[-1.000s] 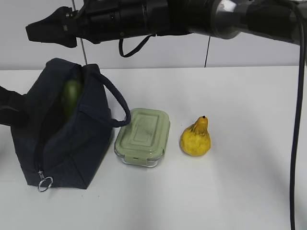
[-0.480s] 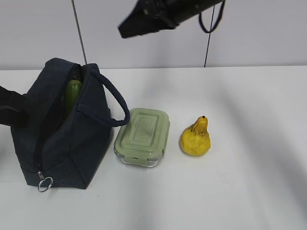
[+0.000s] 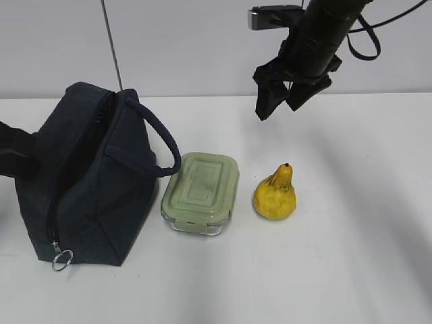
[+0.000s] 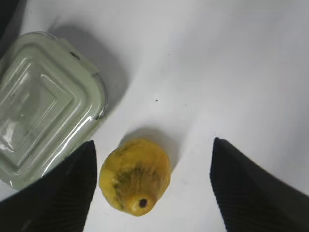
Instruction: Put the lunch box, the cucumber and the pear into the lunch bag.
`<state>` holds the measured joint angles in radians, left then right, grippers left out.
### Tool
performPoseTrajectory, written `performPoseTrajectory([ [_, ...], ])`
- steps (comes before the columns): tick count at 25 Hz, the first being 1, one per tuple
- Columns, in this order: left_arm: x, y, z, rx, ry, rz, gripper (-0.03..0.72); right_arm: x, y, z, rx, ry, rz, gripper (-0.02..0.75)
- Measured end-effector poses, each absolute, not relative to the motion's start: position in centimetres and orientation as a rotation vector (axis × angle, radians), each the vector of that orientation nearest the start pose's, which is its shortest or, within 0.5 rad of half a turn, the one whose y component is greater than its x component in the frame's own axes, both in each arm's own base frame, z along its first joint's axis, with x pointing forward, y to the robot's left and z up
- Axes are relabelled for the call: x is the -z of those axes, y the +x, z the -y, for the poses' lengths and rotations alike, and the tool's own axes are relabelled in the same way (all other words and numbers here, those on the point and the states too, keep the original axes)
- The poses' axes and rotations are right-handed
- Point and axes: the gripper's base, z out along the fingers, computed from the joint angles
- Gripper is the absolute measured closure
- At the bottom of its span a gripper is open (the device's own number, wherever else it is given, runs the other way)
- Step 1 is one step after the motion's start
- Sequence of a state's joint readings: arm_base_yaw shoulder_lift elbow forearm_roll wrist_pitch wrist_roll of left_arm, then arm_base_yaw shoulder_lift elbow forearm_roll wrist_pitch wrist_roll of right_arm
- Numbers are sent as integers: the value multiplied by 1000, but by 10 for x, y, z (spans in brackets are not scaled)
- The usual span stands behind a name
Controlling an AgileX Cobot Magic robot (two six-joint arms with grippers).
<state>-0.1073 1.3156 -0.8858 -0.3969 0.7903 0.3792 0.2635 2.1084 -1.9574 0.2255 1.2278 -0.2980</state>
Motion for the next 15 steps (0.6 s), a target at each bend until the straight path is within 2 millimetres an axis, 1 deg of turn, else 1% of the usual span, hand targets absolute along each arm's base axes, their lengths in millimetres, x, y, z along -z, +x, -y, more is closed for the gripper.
performPoseTrajectory([
  [3,-265,246,52,376,354,-2622,701,-253,430,-137,-322,-682,-2814,173],
  [7,-265,245,52,376,354,-2623,701,-225,419,-134,-331,-676,-2925,173],
  [9,-265,245,52,376,354,-2623,701,-214,413,-133,-339,-684,-2964,173],
  [11,-265,245,52,376,354,-2623,701,-207,409,-133,-360,-697,-2986,173],
  [15,-265,245,52,376,354,-2623,701,-204,408,-136,-421,-704,-2983,174],
])
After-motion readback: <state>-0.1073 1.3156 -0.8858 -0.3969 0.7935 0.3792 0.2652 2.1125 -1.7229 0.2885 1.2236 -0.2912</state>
